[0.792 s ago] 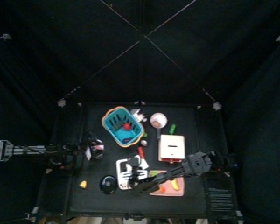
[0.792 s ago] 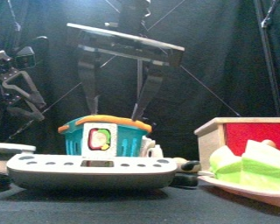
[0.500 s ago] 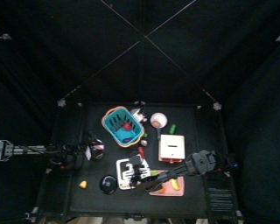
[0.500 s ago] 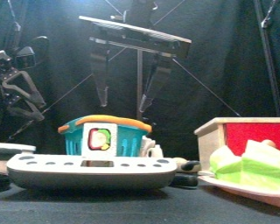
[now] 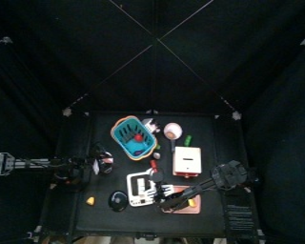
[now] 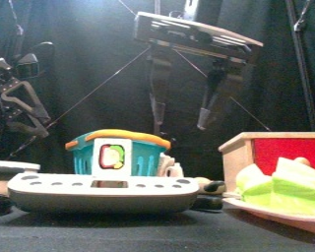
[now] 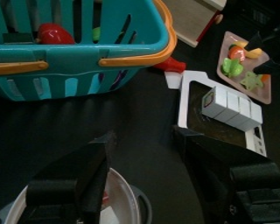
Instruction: Grab cleaver handle
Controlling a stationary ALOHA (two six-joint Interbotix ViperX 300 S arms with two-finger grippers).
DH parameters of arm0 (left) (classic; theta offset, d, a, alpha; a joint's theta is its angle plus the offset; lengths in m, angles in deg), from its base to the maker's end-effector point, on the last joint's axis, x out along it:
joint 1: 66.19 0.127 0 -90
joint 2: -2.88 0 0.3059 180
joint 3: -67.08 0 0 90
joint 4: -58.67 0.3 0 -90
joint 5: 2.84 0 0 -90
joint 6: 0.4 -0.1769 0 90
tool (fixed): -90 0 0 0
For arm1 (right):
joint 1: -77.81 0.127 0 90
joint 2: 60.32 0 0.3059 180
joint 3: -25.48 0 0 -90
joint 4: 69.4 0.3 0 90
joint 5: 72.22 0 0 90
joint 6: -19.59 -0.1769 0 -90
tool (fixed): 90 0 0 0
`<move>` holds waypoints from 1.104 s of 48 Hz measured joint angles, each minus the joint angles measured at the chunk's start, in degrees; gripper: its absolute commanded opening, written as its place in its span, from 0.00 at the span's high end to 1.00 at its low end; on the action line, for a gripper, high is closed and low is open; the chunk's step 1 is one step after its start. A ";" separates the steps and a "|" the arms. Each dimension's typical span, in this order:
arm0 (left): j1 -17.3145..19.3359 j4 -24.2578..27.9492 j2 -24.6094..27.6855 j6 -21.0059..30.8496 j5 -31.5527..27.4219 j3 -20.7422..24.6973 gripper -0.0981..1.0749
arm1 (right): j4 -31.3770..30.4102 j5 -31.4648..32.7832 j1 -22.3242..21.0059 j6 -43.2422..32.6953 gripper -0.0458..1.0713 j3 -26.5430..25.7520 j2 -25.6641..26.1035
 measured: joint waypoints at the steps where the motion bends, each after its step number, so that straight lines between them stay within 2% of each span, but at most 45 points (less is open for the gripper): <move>1: 0.00 0.00 0.00 0.00 0.00 0.00 0.15 | 0.26 -0.44 0.00 0.62 0.12 0.53 0.18; 5: 0.00 0.00 0.00 0.09 0.00 -0.18 0.15 | 2.46 -1.85 -0.35 5.27 0.12 2.02 0.62; 24: 0.00 -0.97 0.00 0.00 0.00 -0.62 0.15 | 9.84 -2.37 -3.34 21.97 0.12 1.85 0.62; 37: 0.09 -0.97 -0.09 0.00 -0.09 -0.62 0.15 | 12.39 -3.96 -4.57 28.48 0.12 2.72 0.62; 53: 0.00 -0.97 -0.09 0.00 -0.26 -0.62 0.15 | 12.74 -7.91 -5.36 33.40 0.12 6.42 0.62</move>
